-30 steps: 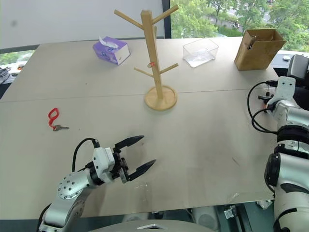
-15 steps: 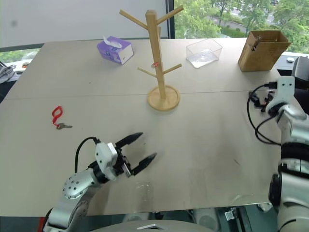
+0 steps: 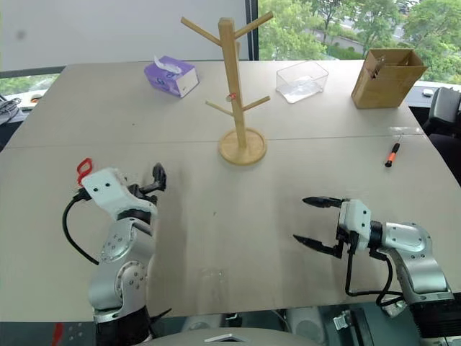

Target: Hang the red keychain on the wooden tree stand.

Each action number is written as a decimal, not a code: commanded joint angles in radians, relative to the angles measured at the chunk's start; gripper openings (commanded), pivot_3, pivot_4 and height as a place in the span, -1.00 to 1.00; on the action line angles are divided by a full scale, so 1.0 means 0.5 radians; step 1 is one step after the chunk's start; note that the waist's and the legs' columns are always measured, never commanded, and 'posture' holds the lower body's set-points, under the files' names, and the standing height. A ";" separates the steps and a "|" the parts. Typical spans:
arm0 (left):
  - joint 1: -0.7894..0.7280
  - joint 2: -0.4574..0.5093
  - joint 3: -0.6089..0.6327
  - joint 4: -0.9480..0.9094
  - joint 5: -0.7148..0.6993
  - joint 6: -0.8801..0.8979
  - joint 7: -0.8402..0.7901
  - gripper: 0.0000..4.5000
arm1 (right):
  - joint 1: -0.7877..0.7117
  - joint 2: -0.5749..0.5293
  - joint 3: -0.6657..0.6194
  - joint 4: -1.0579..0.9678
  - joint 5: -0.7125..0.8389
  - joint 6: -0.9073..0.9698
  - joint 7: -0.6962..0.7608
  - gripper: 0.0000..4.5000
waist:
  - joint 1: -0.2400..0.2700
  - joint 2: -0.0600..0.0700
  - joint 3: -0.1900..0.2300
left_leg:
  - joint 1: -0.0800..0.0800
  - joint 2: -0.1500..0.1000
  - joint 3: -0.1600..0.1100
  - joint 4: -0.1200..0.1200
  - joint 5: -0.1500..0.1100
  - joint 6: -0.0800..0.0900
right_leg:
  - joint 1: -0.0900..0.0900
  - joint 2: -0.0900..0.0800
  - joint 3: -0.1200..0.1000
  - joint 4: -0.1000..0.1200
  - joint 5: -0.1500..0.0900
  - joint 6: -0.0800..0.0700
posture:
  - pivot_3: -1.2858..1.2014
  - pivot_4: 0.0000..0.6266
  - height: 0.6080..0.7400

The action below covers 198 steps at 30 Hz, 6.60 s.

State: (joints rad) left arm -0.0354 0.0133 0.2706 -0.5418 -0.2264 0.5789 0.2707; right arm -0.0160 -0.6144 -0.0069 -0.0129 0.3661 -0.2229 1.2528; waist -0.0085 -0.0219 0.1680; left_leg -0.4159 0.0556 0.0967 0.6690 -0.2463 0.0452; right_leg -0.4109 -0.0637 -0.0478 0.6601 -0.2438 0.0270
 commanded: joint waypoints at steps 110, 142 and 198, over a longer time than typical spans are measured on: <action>0.162 0.684 -0.215 -0.176 -0.071 -0.799 -1.308 -0.93 | -0.713 -0.209 -0.323 -0.016 0.651 0.950 -0.068 1.00 | 0.016 -0.009 0.001 | 0.001 0.000 0.003 -0.001 0.002 -0.003 | -0.001 -0.012 0.004 0.006 0.001 -0.002 | 0.03 -0.52 1.00; -0.430 0.232 -0.816 0.307 0.325 -1.165 -1.095 -0.93 | -0.961 -0.379 -0.442 0.043 0.594 1.053 0.058 1.00 | 0.045 -0.008 0.001 | 0.001 -0.001 0.005 0.003 0.002 -0.002 | -0.001 -0.002 0.003 0.005 0.001 -0.001 | 0.03 -0.52 1.00; -0.261 0.182 -0.306 0.922 0.434 -1.091 -0.644 0.98 | -0.809 0.536 -0.453 0.497 -0.142 0.499 -1.535 1.00 | 0.049 -0.008 0.001 | -0.001 0.000 0.008 0.002 0.007 -0.012 | -0.003 -0.001 0.003 0.005 0.001 0.000 | 0.03 -0.52 1.00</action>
State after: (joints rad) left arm -0.1619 0.1011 0.1039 -0.0774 -0.0033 0.0665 -0.0646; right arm -0.4148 -0.3511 -0.2155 0.2261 0.3195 0.0925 0.5358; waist 0.0160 -0.0257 0.1684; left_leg -0.4164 0.0558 0.1006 0.6701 -0.2427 0.0394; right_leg -0.4125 -0.0648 -0.0462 0.6626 -0.2432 0.0267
